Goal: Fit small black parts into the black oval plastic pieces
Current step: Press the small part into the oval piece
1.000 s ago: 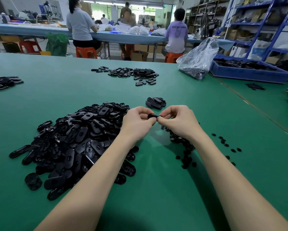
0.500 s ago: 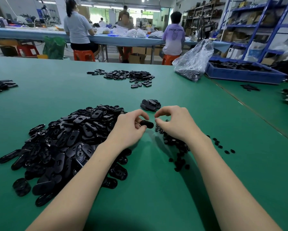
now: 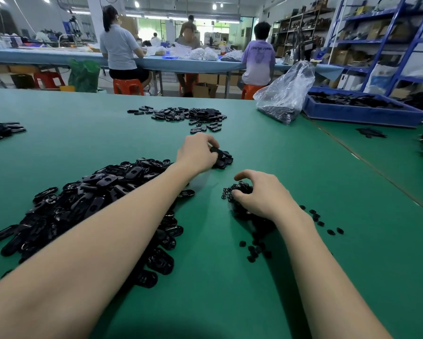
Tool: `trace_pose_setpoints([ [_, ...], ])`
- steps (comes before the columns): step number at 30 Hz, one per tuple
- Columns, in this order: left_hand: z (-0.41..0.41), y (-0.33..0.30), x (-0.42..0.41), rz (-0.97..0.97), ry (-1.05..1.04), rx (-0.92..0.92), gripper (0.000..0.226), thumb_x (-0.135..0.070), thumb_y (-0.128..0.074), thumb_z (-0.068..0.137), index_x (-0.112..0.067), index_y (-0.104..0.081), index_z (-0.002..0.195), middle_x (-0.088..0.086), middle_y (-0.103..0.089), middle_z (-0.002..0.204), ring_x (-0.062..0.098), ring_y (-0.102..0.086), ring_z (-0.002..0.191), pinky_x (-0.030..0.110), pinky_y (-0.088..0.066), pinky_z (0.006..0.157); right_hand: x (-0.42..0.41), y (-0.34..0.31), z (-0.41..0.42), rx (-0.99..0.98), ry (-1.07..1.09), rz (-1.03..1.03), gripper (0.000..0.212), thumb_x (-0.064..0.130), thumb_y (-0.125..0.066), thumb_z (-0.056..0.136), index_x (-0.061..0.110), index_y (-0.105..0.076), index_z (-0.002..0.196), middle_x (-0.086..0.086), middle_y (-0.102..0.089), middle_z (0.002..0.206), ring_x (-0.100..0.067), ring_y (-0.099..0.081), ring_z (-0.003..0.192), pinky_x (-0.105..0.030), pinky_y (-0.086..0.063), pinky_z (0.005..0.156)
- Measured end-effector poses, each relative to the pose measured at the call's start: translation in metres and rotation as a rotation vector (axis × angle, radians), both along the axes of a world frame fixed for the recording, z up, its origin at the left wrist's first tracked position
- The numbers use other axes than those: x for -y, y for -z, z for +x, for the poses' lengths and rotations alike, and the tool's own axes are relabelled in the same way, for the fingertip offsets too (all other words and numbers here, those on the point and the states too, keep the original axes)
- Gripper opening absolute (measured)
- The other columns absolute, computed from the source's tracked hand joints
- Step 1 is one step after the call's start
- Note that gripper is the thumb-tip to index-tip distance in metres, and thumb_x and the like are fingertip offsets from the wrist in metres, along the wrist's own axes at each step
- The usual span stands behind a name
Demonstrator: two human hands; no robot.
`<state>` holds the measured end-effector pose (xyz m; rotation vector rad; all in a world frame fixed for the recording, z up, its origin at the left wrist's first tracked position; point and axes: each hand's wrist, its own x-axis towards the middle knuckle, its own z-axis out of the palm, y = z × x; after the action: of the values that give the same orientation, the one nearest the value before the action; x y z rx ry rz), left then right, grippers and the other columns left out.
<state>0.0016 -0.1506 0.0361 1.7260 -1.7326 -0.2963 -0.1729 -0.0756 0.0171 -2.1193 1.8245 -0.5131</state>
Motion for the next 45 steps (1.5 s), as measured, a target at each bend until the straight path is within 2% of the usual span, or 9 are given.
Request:
trace_pose_setpoints([
  [4,-0.011,-0.001,0.033,0.052,-0.041,-0.099,0.024,-0.014,-0.066,0.089,-0.023,-0.073,0.111,0.005,-0.070,0.115,0.022,-0.064,0.106,0.036,-0.055,0.094,0.002,0.003,-0.002,0.033,0.006,-0.003,0.038,0.044,-0.062,0.093,0.038,-0.060,0.131,0.002,-0.060,0.136,-0.021,-0.052,0.128,-0.051,-0.041,0.110],
  [13,-0.007,0.019,0.036,0.045,-0.100,0.074,0.035,-0.043,-0.066,0.094,-0.027,-0.065,0.125,0.001,-0.061,0.130,0.022,-0.059,0.118,0.036,-0.052,0.096,0.006,0.006,-0.003,0.047,-0.018,-0.042,0.033,0.044,-0.062,0.093,0.038,-0.063,0.125,0.005,-0.063,0.132,-0.020,-0.054,0.123,-0.045,-0.045,0.104],
  [19,0.010,0.011,-0.029,-0.043,0.022,-0.223,0.017,-0.031,-0.063,0.094,-0.026,-0.063,0.110,-0.011,-0.066,0.095,0.012,-0.062,0.084,0.023,-0.046,0.071,0.006,0.008,-0.001,0.006,-0.018,-0.051,0.028,0.040,-0.064,0.092,0.034,-0.069,0.118,0.000,-0.063,0.130,-0.023,-0.053,0.124,-0.043,-0.047,0.102],
  [22,0.024,0.011,-0.066,0.039,0.124,-0.025,0.012,-0.026,-0.062,0.093,-0.027,-0.068,0.103,-0.013,-0.068,0.095,0.011,-0.063,0.082,0.023,-0.050,0.077,0.007,0.007,0.002,-0.028,-0.023,-0.095,0.029,0.039,-0.063,0.092,0.031,-0.069,0.120,-0.002,-0.061,0.133,-0.023,-0.048,0.131,-0.040,-0.045,0.103],
  [27,0.031,0.021,-0.094,0.126,0.067,0.462,0.029,-0.026,-0.057,0.094,-0.025,-0.062,0.123,0.003,-0.061,0.125,0.026,-0.051,0.122,0.039,-0.041,0.105,0.005,0.011,0.008,-0.043,-0.042,-0.099,0.026,0.038,-0.065,0.092,0.031,-0.070,0.116,0.002,-0.062,0.130,-0.020,-0.049,0.128,-0.036,-0.043,0.094],
  [31,0.031,0.026,-0.098,0.120,0.041,0.528,0.030,-0.017,-0.055,0.094,-0.025,-0.059,0.123,0.003,-0.062,0.124,0.027,-0.047,0.122,0.040,-0.035,0.103,0.005,0.012,0.010,-0.047,-0.060,-0.129,0.023,0.034,-0.066,0.091,0.028,-0.073,0.112,0.002,-0.065,0.127,-0.022,-0.052,0.126,-0.038,-0.048,0.099],
  [36,0.036,0.031,-0.101,0.040,0.075,0.421,0.030,-0.012,-0.055,0.093,-0.029,-0.060,0.118,-0.006,-0.069,0.108,0.022,-0.051,0.114,0.037,-0.034,0.098,0.003,0.012,0.014,-0.036,-0.082,-0.172,0.019,0.029,-0.067,0.089,0.030,-0.077,0.106,0.006,-0.067,0.124,-0.020,-0.053,0.124,-0.038,-0.051,0.096],
  [43,0.033,0.032,-0.101,0.014,0.087,-0.263,0.018,-0.018,-0.067,0.088,-0.034,-0.068,0.097,-0.011,-0.068,0.080,0.006,-0.060,0.061,0.016,-0.050,0.068,0.001,0.012,0.016,-0.074,-0.105,-0.167,0.019,0.030,-0.069,0.088,0.039,-0.080,0.100,0.014,-0.067,0.123,-0.017,-0.056,0.120,-0.031,-0.047,0.088],
  [45,0.031,0.034,-0.101,0.075,0.090,-0.451,0.017,-0.017,-0.067,0.089,-0.032,-0.071,0.094,-0.004,-0.070,0.082,0.016,-0.065,0.061,0.025,-0.059,0.072,0.000,0.013,0.017,-0.070,-0.095,-0.174,0.017,0.031,-0.069,0.089,0.040,-0.081,0.097,0.015,-0.068,0.121,-0.017,-0.056,0.118,-0.030,-0.044,0.085],
])
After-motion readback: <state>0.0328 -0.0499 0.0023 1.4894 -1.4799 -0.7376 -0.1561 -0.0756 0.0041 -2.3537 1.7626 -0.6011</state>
